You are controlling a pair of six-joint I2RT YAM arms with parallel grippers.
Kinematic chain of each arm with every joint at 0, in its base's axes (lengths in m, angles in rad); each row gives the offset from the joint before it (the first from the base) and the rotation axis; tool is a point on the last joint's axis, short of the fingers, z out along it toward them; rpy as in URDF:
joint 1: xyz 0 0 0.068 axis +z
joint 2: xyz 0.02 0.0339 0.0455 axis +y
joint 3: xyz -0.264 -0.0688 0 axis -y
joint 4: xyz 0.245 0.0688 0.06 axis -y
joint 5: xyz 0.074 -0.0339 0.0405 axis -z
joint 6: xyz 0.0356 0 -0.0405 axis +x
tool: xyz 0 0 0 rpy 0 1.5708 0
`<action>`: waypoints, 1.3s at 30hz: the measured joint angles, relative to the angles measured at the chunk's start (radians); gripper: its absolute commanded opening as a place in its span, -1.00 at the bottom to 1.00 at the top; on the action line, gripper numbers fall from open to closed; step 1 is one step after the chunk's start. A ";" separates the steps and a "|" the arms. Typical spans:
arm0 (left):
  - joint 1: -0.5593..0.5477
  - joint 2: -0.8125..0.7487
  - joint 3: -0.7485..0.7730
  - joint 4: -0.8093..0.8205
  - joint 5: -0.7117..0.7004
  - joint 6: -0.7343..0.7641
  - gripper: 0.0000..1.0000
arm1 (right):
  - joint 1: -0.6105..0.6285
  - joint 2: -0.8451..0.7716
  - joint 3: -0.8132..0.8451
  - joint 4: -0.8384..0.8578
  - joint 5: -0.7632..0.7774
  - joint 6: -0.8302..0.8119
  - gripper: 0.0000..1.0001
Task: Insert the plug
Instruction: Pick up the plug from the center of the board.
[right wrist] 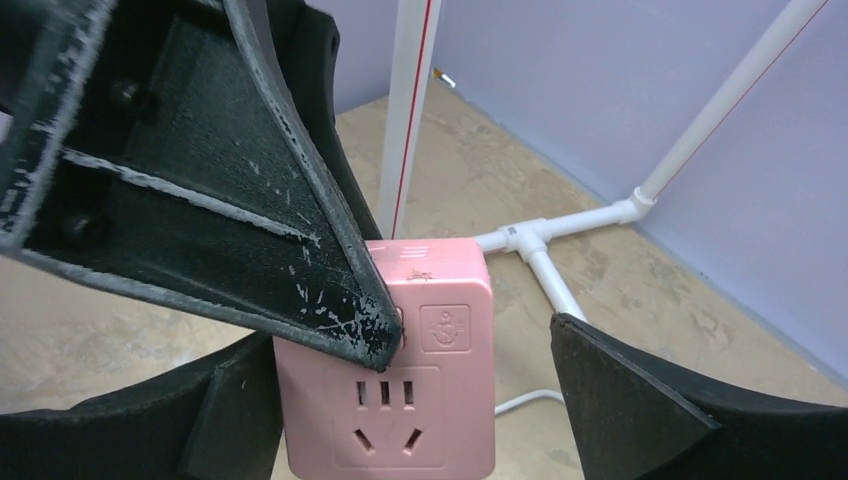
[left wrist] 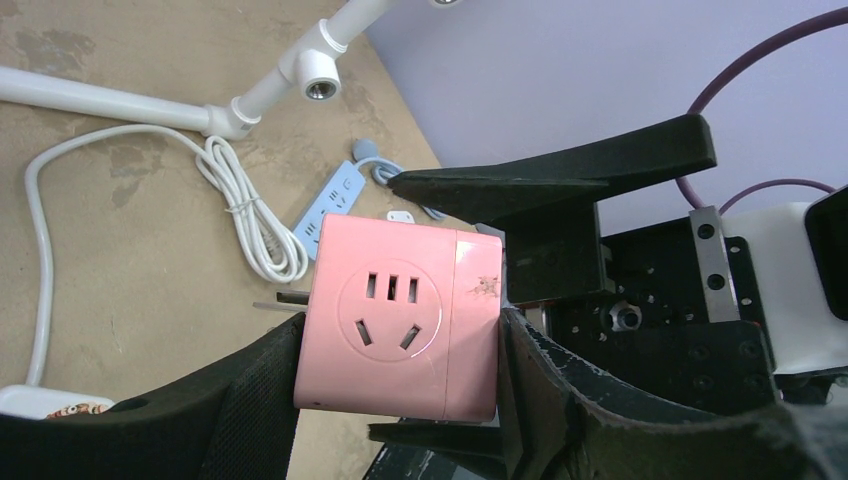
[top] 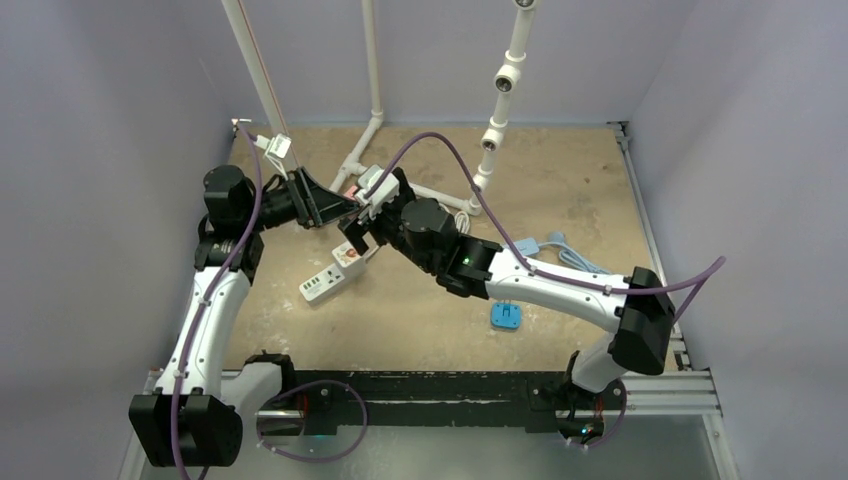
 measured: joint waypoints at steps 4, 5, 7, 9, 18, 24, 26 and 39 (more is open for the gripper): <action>0.000 -0.006 0.000 -0.001 0.000 0.000 -1.00 | 0.000 0.032 0.016 -0.009 -0.008 0.002 0.07; 0.000 -0.007 0.000 -0.001 -0.004 0.000 -1.00 | 0.000 0.035 0.018 -0.015 -0.026 0.007 -0.31; 0.000 -0.007 0.000 -0.008 -0.006 -0.003 -0.68 | 0.002 0.038 0.021 -0.029 -0.029 0.004 -0.78; 0.000 -0.008 0.000 -0.022 -0.005 -0.005 0.47 | 0.002 0.034 0.020 -0.039 -0.035 0.008 -0.94; -0.004 -0.021 0.059 -0.085 -0.001 0.065 0.98 | -0.057 -0.203 -0.148 -0.085 -0.185 0.036 -1.00; -0.004 -0.060 0.153 -0.134 -0.024 0.218 0.99 | -0.099 -0.447 -0.273 -0.114 -0.240 0.040 -1.00; -0.004 -0.071 0.164 -0.148 -0.026 0.277 0.99 | -0.126 -0.494 -0.274 -0.162 -0.264 0.059 -1.00; -0.144 0.113 0.205 -0.456 -0.165 0.743 0.99 | -0.534 -0.428 -0.080 -0.755 -0.396 0.356 -1.00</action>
